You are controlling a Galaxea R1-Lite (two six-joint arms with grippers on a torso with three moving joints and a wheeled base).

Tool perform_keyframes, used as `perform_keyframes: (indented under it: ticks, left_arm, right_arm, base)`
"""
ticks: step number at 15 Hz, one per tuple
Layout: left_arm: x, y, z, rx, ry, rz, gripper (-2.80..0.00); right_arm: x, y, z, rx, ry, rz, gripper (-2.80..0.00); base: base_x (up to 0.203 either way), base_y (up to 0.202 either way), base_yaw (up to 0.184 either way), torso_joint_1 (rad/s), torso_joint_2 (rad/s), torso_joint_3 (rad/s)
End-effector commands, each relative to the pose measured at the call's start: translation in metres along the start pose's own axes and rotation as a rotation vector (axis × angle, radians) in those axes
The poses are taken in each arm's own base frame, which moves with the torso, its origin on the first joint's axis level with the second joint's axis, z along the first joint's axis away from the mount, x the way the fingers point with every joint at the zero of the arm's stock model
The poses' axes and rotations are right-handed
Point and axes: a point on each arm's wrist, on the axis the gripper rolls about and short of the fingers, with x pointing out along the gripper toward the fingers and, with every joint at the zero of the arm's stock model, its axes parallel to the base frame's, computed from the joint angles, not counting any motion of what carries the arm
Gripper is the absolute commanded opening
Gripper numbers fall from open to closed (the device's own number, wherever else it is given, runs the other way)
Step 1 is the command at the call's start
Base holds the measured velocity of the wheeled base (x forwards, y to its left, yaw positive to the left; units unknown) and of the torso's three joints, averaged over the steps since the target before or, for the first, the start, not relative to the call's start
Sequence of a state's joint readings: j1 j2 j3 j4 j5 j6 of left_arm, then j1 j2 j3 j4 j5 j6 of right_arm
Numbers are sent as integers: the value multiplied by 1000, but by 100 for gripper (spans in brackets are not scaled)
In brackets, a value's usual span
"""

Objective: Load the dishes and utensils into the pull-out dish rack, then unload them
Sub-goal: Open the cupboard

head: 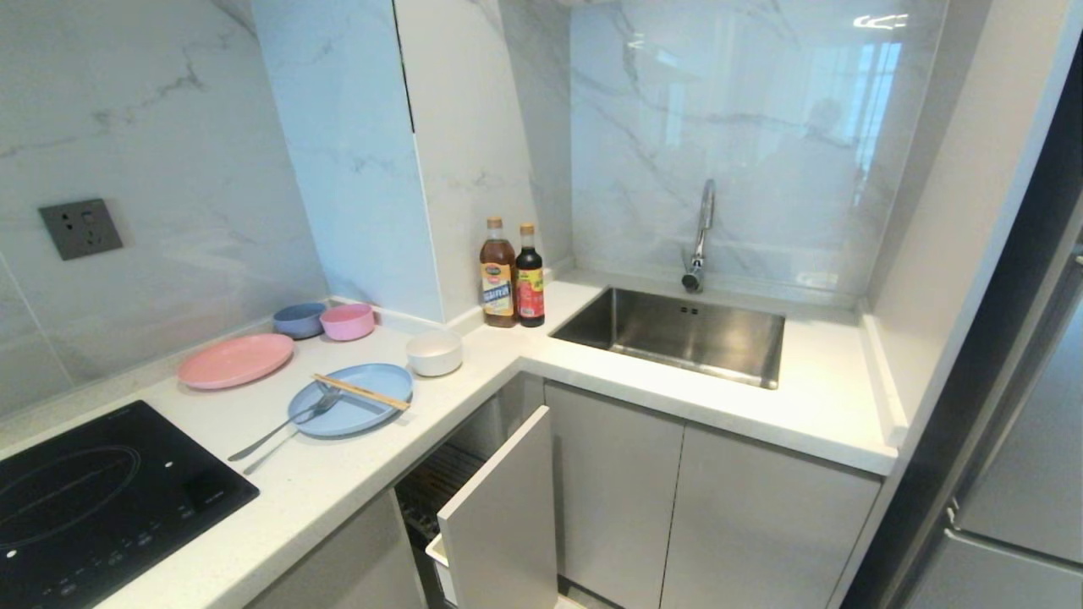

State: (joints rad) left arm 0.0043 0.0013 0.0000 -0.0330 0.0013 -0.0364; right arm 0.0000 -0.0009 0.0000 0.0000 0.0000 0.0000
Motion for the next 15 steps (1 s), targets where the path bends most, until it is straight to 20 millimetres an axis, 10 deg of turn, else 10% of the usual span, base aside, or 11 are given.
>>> perform_keyframes:
  ticks: [1, 15]
  left_arm:
    - [1, 0, -4, 0, 13, 1, -280]
    - [1, 0, -4, 0, 13, 1, -280]
  right_arm:
    - [0, 0, 0, 0, 2, 0, -280]
    - [0, 0, 0, 3, 2, 0, -280]
  base:
    - [0, 0, 0, 0, 0, 0]
    - [0, 0, 0, -47, 96, 45]
